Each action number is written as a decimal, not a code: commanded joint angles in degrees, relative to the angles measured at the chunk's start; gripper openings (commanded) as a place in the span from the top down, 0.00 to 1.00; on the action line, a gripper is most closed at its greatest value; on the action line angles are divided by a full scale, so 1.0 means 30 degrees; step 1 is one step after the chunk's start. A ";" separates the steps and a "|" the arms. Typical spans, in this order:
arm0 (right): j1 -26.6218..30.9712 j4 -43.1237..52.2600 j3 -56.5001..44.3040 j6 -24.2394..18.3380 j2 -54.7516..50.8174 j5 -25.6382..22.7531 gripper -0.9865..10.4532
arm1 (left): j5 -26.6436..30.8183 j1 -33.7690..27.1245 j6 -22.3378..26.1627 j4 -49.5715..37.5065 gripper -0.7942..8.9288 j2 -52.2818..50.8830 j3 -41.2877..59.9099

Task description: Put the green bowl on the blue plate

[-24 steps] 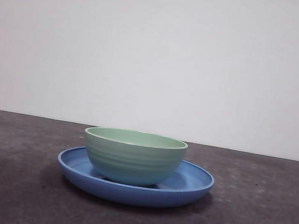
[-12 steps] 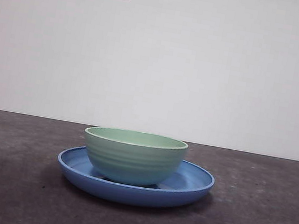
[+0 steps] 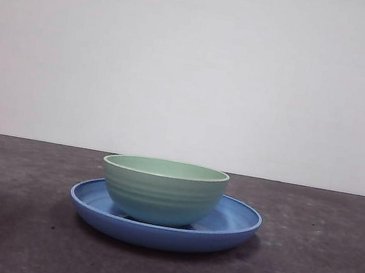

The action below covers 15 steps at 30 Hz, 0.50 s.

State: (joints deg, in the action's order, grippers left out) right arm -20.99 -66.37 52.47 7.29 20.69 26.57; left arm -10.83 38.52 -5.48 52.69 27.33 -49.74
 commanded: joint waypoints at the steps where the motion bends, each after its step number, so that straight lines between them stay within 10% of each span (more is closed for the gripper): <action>1: -0.0102 0.0226 0.0291 -0.0160 0.0022 0.0058 0.90 | -0.0044 0.0109 -0.0051 -0.0153 0.86 0.0095 -0.0153; 15: -0.0102 0.0226 0.0291 -0.0168 0.0022 0.0058 0.90 | -0.0058 -0.0889 -0.0022 -0.0321 0.86 -0.0219 -0.0146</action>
State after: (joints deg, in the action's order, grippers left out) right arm -20.99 -66.37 52.47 7.29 20.69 26.63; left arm -10.83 36.58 -5.48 52.47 26.92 -49.74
